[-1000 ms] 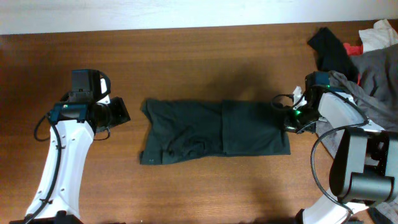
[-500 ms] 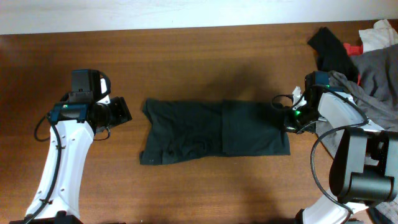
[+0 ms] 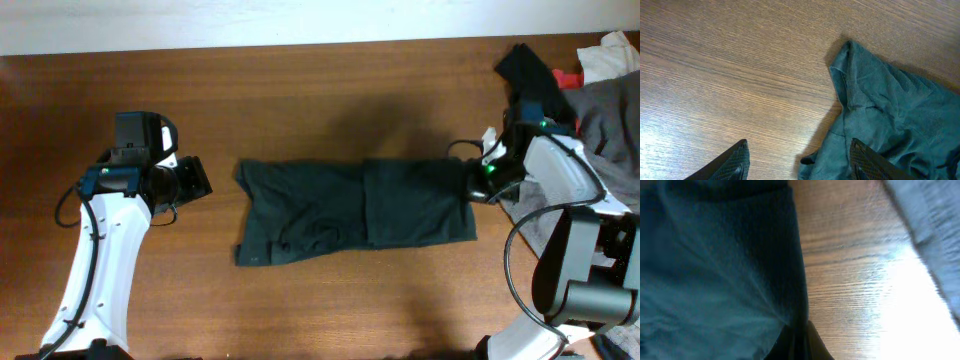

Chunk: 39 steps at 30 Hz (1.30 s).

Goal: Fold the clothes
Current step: 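Pinch the bundle's right end with the right gripper and lift it, then fold the lifted right end leftward over the bundle with the right gripper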

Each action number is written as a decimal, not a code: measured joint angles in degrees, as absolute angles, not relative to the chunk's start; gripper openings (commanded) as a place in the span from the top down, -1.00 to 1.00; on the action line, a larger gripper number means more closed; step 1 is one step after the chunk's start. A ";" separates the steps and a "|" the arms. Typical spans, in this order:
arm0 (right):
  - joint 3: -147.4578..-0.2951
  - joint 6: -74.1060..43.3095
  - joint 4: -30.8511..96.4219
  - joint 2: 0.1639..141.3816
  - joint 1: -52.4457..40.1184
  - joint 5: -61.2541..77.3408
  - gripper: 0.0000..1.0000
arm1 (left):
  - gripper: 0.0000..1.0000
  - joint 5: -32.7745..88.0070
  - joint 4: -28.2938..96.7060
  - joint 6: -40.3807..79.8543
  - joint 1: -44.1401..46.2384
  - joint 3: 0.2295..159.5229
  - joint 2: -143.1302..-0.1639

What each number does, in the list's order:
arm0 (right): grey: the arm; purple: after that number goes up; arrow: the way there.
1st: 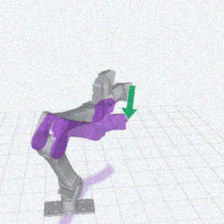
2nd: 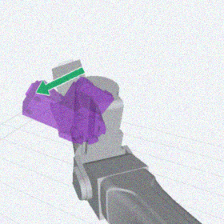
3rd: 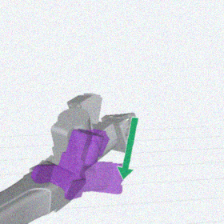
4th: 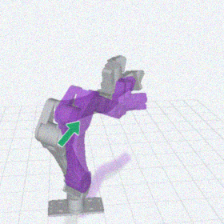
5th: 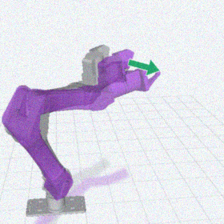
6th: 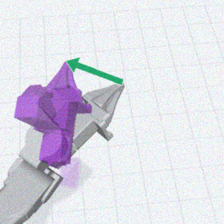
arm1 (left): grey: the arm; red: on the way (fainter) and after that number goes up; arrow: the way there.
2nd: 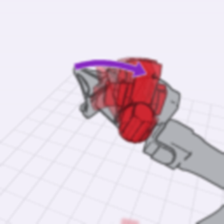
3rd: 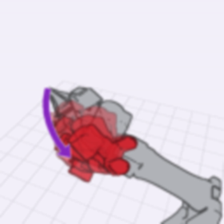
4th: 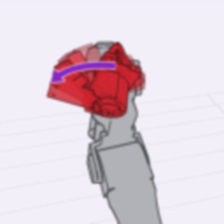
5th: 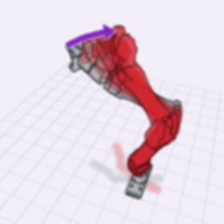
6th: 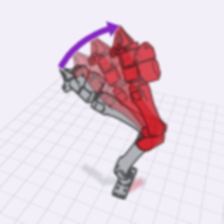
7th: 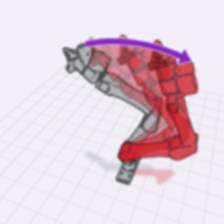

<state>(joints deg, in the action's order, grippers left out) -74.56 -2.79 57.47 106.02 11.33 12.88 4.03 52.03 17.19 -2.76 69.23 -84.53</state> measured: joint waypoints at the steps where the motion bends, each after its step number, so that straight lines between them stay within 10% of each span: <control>1: -75.96 -2.81 58.70 106.02 11.33 12.86 0.92 | -0.29 4.05 52.07 17.21 -2.76 69.23 -84.53; 39: -96.86 -5.21 72.66 106.02 -18.55 13.19 0.92 | -0.32 4.47 52.07 17.21 -2.76 69.23 -84.53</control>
<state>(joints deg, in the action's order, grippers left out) -96.86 -5.21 72.66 106.02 -18.55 13.19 4.47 52.07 17.21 -2.76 69.23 -84.53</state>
